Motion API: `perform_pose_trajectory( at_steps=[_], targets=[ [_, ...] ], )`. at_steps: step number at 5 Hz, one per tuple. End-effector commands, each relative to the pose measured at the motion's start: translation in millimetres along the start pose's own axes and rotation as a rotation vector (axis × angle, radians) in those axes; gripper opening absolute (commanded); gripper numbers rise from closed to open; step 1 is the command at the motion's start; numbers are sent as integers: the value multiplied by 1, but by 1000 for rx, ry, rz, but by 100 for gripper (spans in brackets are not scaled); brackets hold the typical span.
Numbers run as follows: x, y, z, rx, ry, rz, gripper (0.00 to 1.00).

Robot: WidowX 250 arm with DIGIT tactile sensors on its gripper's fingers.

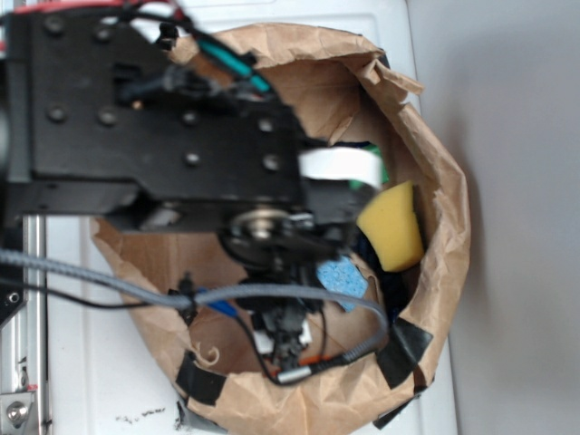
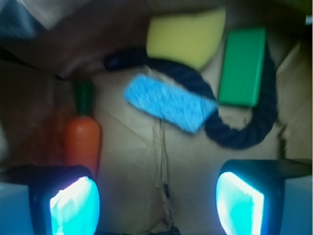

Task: Grab the carrot.

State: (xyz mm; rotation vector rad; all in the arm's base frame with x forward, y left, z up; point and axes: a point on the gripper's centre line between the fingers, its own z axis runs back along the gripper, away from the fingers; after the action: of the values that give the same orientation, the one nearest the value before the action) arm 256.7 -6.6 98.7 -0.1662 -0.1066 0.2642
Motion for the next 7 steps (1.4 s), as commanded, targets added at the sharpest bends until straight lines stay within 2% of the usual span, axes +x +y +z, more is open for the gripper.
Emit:
perform_pose_trajectory(
  at_steps=[1,2,4,6,7],
  targets=[
    [3,1,-20,13,-66,48,100],
    [-10,-13,-36,16,-86,1,100],
    [-21,-42,-40,-30,-12,-20,100],
    [-24,-73,-55,-61,-8,-3,100],
    [-20,-85,-57,-131,4,-32,100]
  ],
)
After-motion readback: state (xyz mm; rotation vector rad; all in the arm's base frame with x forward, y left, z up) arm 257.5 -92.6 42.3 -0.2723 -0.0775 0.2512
